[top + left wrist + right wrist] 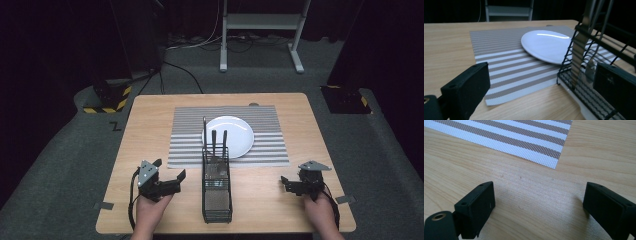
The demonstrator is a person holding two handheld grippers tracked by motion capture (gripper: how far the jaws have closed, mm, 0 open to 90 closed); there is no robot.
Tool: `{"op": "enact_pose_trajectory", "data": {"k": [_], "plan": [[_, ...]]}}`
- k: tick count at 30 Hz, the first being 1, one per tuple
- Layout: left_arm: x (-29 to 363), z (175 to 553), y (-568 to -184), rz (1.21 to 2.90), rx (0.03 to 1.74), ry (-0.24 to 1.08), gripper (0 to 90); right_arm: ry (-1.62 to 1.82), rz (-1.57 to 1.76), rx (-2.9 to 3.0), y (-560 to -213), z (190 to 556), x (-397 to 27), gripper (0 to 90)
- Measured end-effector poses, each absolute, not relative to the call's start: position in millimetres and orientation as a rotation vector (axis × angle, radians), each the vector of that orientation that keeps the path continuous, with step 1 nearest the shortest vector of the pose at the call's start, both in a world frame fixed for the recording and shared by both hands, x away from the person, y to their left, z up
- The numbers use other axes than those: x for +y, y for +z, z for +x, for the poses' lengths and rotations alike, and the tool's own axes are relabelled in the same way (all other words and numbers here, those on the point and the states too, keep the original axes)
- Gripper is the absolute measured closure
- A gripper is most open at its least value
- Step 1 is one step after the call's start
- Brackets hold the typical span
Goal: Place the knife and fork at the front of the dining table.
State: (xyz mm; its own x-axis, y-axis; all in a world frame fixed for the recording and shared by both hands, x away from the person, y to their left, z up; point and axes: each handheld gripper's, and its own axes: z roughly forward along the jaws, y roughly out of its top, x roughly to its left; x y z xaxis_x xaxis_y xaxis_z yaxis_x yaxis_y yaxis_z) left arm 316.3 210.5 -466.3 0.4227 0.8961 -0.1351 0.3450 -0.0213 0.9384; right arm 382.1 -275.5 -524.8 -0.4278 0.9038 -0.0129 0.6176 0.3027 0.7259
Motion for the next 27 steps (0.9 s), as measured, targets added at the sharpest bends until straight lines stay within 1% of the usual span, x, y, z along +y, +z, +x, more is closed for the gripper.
{"op": "enact_pose_trajectory", "data": {"k": [2,15,22,27], "plan": [[206.1,315.9,-461.7,1.590,1.112,0.661,0.5,0.916,1.356,2.154,-524.7,382.1,-275.5,10.3],[181.8,325.1,-443.9,1.597,1.051,0.671,0.7,0.916,1.355,2.155,-524.7,382.1,-275.5,10.3],[165.2,333.5,-430.9,1.615,1.007,0.702,0.7,0.916,1.356,2.154,-524.7,382.1,-275.5,10.3],[158.3,341.7,-424.2,1.607,1.012,0.683,0.8,0.916,1.356,2.154,-524.7,382.1,-275.5,10.3]]}}
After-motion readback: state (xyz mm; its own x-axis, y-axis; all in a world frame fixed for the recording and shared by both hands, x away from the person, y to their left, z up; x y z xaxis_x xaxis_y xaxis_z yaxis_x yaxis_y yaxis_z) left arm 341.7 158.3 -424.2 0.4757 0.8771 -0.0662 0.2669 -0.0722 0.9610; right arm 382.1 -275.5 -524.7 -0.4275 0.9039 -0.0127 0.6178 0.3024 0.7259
